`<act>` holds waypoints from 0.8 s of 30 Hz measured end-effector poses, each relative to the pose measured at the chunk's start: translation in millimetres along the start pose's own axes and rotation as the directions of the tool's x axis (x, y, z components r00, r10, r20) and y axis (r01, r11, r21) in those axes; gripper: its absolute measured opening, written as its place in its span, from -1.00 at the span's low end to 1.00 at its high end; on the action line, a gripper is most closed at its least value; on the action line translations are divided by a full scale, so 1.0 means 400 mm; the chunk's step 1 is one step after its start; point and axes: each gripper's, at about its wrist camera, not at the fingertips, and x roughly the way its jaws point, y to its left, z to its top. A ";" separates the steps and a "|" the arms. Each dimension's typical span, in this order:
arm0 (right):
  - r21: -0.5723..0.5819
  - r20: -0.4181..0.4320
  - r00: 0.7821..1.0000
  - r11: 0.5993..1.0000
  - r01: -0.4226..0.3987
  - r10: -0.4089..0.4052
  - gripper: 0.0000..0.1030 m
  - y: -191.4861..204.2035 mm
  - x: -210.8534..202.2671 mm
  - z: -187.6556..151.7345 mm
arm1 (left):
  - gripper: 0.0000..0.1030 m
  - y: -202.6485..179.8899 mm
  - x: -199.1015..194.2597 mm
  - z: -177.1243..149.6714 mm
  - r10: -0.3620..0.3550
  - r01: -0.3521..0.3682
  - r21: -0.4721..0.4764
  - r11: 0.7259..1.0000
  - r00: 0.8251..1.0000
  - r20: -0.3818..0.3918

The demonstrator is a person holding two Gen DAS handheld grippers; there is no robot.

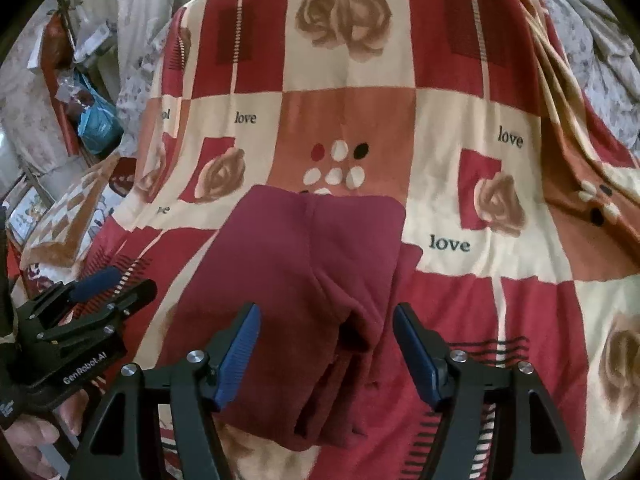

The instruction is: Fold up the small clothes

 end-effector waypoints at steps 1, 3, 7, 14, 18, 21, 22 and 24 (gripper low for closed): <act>-0.008 0.005 1.000 1.000 -0.002 0.002 0.40 0.006 -0.002 0.000 | 0.12 -0.001 0.000 -0.001 -0.002 0.002 0.000 1.000 1.000 -0.003; -0.016 0.004 1.000 1.000 -0.007 0.007 0.41 0.011 -0.002 -0.001 | 0.12 -0.001 0.003 -0.004 -0.001 0.001 -0.003 1.000 1.000 -0.010; 0.007 -0.010 1.000 1.000 -0.002 0.002 0.41 -0.004 0.002 -0.006 | 0.12 0.003 0.008 -0.010 -0.002 0.002 -0.010 1.000 1.000 -0.023; 0.014 -0.025 1.000 1.000 0.013 -0.013 0.42 -0.007 0.010 -0.011 | 0.12 0.005 0.015 -0.013 -0.003 0.002 -0.022 1.000 0.999 -0.035; 0.008 -0.041 0.999 1.000 0.009 -0.009 0.42 0.002 0.021 -0.021 | 0.12 0.003 0.012 -0.014 0.005 -0.005 -0.008 1.000 1.000 -0.027; 0.008 -0.043 0.999 1.000 0.004 -0.004 0.42 0.007 0.024 -0.024 | 0.12 -0.001 0.007 -0.015 0.009 -0.010 -0.006 1.000 1.000 -0.020; 0.008 -0.043 0.999 1.000 0.004 -0.004 0.42 0.009 0.024 -0.024 | 0.12 0.000 0.007 -0.014 0.013 -0.013 -0.007 1.000 1.000 -0.018; 0.006 -0.042 0.999 1.000 0.002 -0.001 0.43 0.011 0.023 -0.024 | 0.12 -0.002 0.007 -0.013 0.014 -0.014 -0.009 1.000 1.000 -0.018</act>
